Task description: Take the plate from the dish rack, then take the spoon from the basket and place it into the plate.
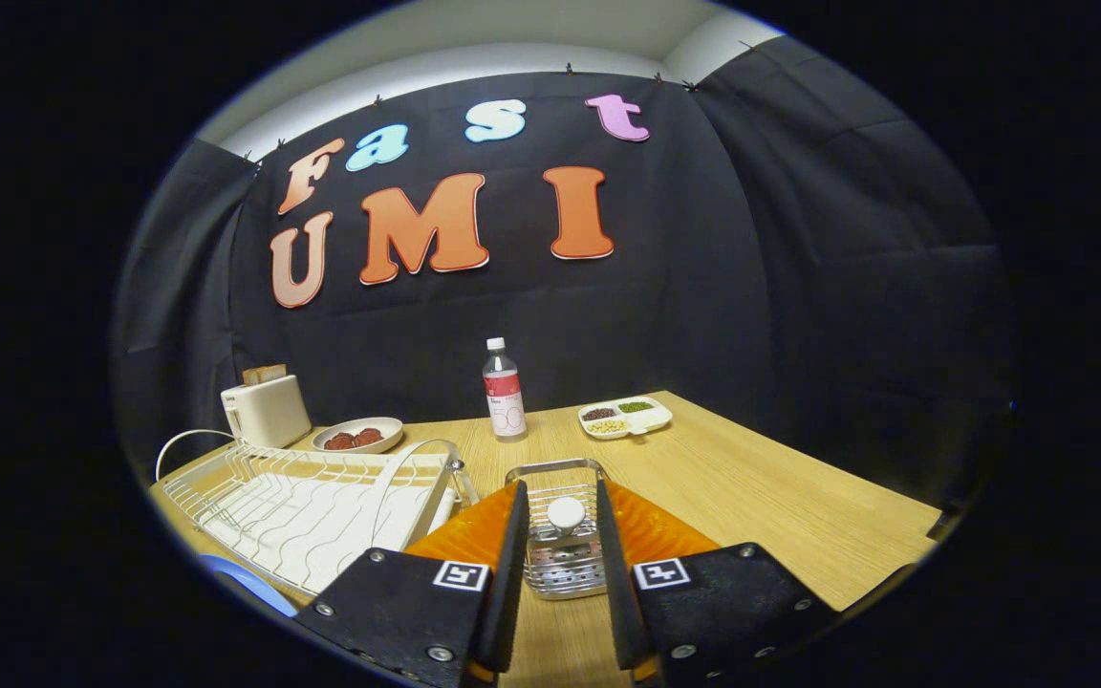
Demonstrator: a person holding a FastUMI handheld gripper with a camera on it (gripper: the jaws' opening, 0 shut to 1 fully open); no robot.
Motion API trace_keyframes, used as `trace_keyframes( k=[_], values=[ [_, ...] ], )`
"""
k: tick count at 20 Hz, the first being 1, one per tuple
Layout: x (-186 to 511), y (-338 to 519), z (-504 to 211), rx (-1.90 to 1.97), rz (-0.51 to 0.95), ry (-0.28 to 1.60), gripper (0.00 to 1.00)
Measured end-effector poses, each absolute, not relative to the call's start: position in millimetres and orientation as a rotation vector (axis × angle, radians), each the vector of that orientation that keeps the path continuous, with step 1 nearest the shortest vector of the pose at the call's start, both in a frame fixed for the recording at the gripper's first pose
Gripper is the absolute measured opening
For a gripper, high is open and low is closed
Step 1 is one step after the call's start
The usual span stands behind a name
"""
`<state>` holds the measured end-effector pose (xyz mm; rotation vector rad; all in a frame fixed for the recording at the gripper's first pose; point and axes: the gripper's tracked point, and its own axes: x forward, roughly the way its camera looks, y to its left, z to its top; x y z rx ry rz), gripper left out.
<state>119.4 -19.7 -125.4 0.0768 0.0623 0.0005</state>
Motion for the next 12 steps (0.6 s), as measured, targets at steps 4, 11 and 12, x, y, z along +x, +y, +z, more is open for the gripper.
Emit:
trace_keyframes(
  k=[4, 11, 12],
  values=[
    [122.5, -15.8, -124.0, 0.067, 0.011, 0.057, 0.10],
    [119.6, -13.9, -100.5, 0.013, -0.003, 0.017, 0.04],
    [118.3, -14.2, -94.1, 0.000, -0.008, 0.007, 0.03]
  ],
)
